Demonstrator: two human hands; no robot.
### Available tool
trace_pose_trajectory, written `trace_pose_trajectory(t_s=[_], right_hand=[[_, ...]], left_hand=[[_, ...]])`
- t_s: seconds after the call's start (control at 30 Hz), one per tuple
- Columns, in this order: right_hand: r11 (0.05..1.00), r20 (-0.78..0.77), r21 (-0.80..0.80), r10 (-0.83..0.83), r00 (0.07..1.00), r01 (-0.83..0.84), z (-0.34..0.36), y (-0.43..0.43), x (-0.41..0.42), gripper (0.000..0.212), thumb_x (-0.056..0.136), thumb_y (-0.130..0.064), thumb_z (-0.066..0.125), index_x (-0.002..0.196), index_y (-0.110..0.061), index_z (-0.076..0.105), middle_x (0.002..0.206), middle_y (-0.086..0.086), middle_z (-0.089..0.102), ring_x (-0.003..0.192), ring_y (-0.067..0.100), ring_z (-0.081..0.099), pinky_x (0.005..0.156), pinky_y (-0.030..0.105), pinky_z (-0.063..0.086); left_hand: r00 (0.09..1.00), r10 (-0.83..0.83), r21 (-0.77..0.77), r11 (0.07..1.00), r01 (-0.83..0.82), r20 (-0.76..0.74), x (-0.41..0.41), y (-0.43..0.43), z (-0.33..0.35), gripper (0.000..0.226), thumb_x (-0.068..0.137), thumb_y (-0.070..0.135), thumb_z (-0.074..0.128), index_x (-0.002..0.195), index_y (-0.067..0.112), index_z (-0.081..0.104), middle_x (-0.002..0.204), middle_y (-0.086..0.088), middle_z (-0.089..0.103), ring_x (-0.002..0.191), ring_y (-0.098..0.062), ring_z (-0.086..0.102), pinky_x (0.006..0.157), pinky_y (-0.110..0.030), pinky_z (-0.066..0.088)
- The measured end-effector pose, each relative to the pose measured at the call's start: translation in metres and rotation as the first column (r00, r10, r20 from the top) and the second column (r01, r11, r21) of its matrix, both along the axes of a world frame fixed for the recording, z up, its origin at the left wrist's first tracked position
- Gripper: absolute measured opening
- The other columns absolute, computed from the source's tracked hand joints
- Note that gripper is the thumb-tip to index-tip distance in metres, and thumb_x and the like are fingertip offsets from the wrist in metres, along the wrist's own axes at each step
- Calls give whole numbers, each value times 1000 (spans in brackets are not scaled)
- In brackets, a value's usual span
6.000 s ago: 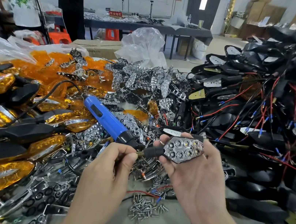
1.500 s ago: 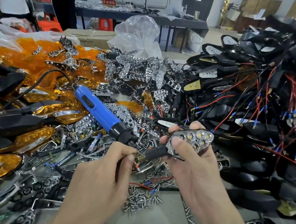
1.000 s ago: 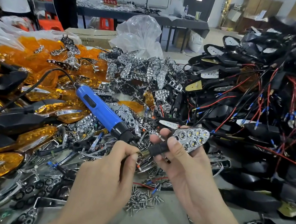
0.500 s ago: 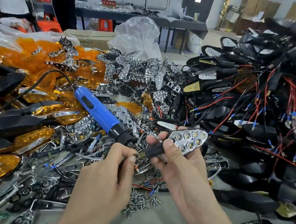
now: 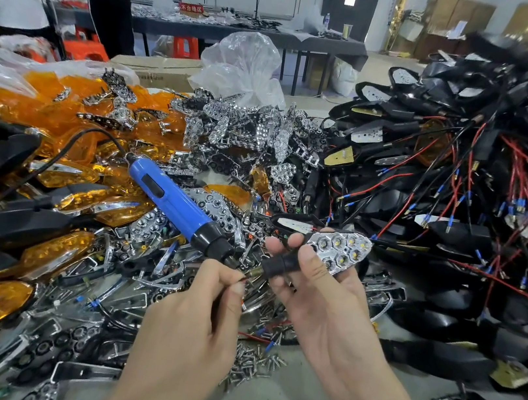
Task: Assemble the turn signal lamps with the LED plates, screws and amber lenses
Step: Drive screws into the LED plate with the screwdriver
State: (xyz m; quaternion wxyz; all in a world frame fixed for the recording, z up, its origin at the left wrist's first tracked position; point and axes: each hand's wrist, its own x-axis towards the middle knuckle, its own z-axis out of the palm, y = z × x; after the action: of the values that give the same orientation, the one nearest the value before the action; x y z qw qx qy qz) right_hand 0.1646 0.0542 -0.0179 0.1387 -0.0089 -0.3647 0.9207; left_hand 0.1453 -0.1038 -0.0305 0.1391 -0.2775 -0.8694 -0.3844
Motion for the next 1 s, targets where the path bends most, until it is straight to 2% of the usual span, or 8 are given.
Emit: trace_pose_trajectory(t_s=[0.07,0.23,0.43,0.53,0.6,0.7,0.87,1.0], right_hand=[[1000,1,26,5,1000,-5,0,0,0,20,89,-8,62,84,-22,75,96,3,73,100,26,74,63,26,54],[998,-16,67,15,1000,-14,-1,1,-1,17,88,-8,63,105,-10,61,97,7,73,91,25,73,63,27,56],[998,-20,60,12,1000,-10,1,3,-1,16,86,-7,65,99,-17,68,96,8,73,88,26,73,60,27,55],[996,-45,85,5,999,-1,3,2,-1,16,83,-13,72,90,-27,75,97,6,73,91,25,73,62,27,55],[995,-51,96,0,999,5,3,2,-1,17,77,-19,75,90,-30,76,97,5,73,92,24,72,63,27,55],[996,-66,90,12,998,-6,1,2,-1,19,79,-19,74,95,-30,74,98,4,72,95,25,72,66,28,55],[999,-60,48,8,998,-5,-1,2,-1,32,76,-17,75,105,-25,65,99,6,72,94,27,73,64,29,56],[999,-66,39,14,998,-11,0,3,-1,35,77,-16,74,108,-23,61,98,6,72,92,26,73,63,29,55]], left_hand=[[1000,0,-13,1000,0,-3,0,-1,0,9,96,48,36,92,42,41,59,12,59,47,-8,52,46,-16,34],[999,32,-82,996,-33,-10,-3,-5,0,7,96,49,34,93,45,38,56,15,59,48,-4,53,40,-17,26],[999,40,-100,994,-42,-23,-7,-9,4,4,97,43,43,93,43,43,57,13,56,43,-6,45,44,-20,21],[1000,28,-76,997,-29,-14,-7,-9,6,10,101,44,38,93,43,43,58,13,57,42,-7,45,44,-22,23],[1000,5,-62,998,-5,9,-6,-9,7,9,95,50,38,91,43,43,58,14,59,41,-7,45,44,-22,26],[999,-5,-33,999,7,44,-5,-8,5,17,89,58,37,91,42,43,59,15,62,43,-10,50,42,-28,37],[998,-10,-36,999,12,63,-2,-7,5,18,90,59,38,93,42,44,67,23,66,52,-11,58,52,-33,52],[998,-17,-51,998,20,66,-2,-7,8,17,90,58,36,92,43,43,68,26,64,49,-6,53,48,-22,39]])
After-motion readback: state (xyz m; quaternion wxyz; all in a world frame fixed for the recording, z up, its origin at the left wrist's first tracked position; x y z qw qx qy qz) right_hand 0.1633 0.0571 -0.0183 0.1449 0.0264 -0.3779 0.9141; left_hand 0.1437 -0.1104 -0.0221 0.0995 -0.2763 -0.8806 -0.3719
